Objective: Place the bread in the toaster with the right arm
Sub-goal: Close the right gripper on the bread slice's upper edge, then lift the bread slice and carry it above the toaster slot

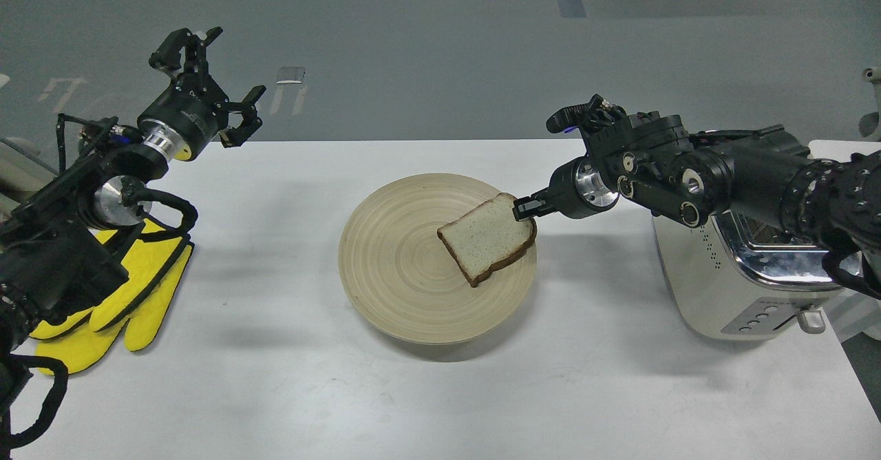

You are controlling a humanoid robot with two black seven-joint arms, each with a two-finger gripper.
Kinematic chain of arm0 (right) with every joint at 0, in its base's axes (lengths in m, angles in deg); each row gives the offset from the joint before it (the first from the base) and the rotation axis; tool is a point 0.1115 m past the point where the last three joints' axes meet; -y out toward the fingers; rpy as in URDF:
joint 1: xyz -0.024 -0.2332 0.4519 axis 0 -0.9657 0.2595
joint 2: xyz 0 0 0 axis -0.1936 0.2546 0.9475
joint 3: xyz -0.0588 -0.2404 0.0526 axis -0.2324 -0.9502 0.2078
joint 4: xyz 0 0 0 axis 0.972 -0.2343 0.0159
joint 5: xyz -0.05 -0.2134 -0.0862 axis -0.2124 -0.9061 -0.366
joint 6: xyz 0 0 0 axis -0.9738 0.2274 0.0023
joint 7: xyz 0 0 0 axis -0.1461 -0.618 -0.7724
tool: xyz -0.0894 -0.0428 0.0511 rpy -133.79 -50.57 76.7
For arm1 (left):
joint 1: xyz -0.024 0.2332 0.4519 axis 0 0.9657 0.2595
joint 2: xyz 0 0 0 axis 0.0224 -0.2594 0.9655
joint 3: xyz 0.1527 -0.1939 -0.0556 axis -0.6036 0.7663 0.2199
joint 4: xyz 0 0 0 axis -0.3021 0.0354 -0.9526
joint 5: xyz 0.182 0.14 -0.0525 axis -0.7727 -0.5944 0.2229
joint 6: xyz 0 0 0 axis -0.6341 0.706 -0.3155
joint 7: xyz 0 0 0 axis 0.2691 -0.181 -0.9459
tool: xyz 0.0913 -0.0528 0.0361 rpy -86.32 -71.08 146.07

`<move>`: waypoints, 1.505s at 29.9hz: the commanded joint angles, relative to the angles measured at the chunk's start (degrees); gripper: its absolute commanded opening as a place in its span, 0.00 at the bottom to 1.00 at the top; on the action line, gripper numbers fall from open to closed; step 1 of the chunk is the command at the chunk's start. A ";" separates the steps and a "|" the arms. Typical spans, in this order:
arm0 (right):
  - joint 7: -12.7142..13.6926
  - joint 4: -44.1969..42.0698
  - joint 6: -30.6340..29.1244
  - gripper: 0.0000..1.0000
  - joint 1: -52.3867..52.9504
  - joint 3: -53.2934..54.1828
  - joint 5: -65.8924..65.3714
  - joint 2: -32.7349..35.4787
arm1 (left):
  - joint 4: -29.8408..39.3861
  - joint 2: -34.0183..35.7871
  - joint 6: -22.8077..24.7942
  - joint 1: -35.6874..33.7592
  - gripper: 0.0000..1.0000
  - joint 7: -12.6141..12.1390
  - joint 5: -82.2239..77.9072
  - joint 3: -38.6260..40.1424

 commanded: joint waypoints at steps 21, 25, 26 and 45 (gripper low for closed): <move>2.90 12.46 0.00 0.00 17.03 3.51 0.24 13.63 | 0.00 0.08 0.00 0.00 1.00 -0.01 -0.01 0.01; 4.22 19.40 0.00 0.00 23.27 0.44 0.07 20.92 | 0.00 -0.01 0.00 0.00 1.00 -0.01 -0.01 0.01; 4.22 21.76 0.00 0.00 25.98 -1.48 -0.02 23.37 | 0.00 0.08 0.00 0.00 1.00 0.08 -0.01 0.01; 5.19 49.55 0.00 0.00 66.68 -34.78 -4.94 47.91 | 0.00 -0.01 0.00 0.00 1.00 0.08 -0.01 0.01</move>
